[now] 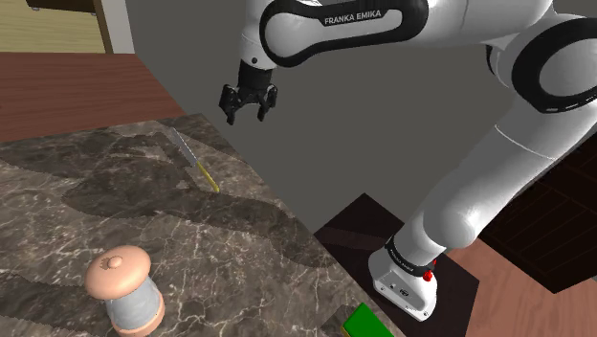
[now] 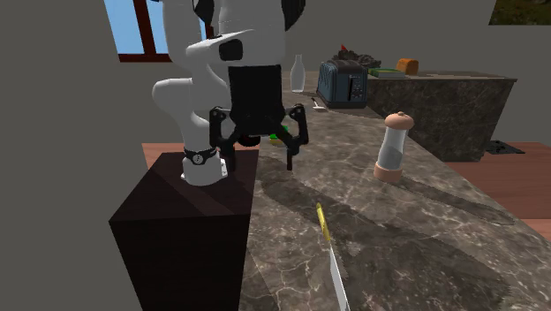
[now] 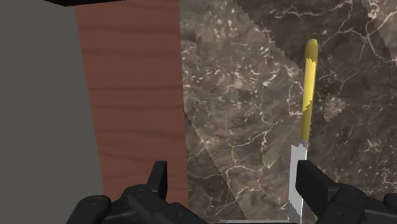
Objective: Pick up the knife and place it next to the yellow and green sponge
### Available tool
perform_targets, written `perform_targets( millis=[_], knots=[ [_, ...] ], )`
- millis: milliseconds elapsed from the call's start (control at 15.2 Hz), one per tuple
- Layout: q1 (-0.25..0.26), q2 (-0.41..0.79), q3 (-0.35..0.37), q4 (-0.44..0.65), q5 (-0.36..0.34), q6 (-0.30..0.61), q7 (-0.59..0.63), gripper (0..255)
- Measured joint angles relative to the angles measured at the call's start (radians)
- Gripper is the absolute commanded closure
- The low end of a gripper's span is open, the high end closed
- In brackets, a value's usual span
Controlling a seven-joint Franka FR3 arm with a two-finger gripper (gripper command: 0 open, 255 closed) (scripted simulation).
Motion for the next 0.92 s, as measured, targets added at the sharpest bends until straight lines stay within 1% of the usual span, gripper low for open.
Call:
perform_targets(
  millis=[264,528,660,792,924],
  knots=[
    [0.033,0.161,0.025,0.104,-0.068,0.029,0.073,0],
    [0.075,0.320,0.028,0.240,-0.132,0.023,0.128,0],
    [0.107,0.409,0.026,0.326,-0.165,0.010,0.158,0],
    [0.132,0.480,0.022,0.403,-0.187,-0.008,0.173,0],
    [0.151,0.531,0.018,0.450,-0.203,-0.012,0.185,0]
  ],
)
